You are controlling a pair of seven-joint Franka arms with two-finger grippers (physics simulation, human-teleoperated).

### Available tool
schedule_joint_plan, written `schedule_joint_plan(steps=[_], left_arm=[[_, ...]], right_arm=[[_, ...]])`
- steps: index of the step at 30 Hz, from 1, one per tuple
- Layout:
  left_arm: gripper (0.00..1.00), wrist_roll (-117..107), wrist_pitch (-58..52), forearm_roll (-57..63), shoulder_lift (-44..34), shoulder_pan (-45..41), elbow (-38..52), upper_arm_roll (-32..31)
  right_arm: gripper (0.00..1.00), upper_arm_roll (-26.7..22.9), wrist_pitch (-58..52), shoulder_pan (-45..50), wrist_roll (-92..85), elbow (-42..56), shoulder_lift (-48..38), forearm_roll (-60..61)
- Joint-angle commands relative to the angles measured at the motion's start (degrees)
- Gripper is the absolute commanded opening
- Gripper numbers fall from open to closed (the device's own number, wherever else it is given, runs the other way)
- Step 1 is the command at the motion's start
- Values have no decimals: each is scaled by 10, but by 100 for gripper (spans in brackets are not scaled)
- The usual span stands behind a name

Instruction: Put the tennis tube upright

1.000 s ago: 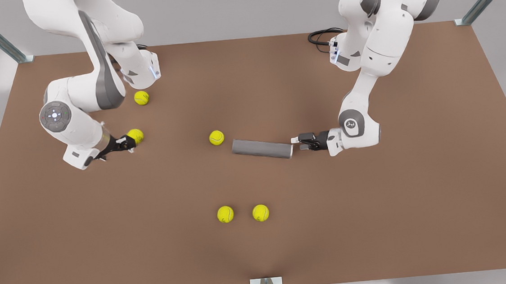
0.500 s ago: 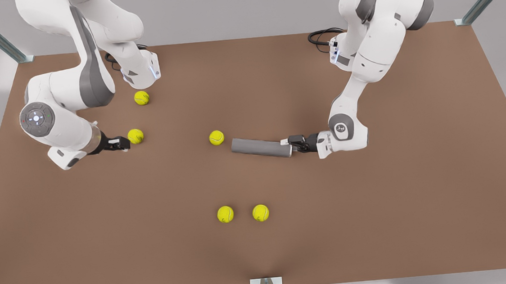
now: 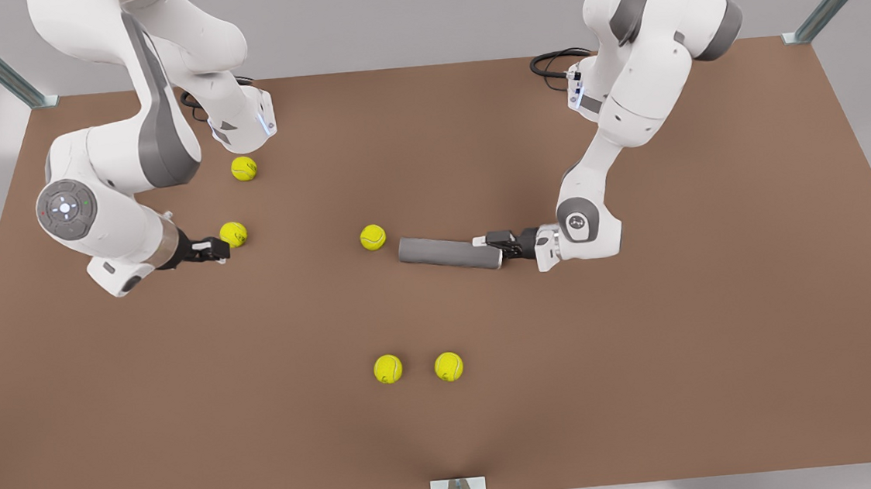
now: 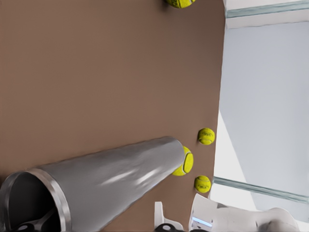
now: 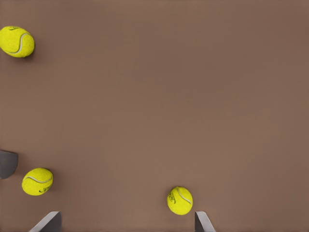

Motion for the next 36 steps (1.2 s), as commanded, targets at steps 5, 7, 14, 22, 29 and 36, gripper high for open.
schedule_joint_plan(steps=[5,7,14,22,29,36], left_arm=[[65,1,0,0,2,0,0,-1],[64,2,-1,1,3,0,0,-1],[62,2,0,0,9,0,4,-6],[52,3,-1,3,8,0,4,-6],[51,4,-1,5,4,0,4,-9],[50,9,-2,5,-4,0,3,-12]], right_arm=[[100,0,0,-3,1,5,0,0],[100,-1,0,-3,0,6,1,0],[100,-1,-1,-6,0,9,1,2],[100,-2,-1,-5,0,22,6,1],[100,-2,0,-5,0,25,9,1],[100,-2,0,-6,0,25,9,1]])
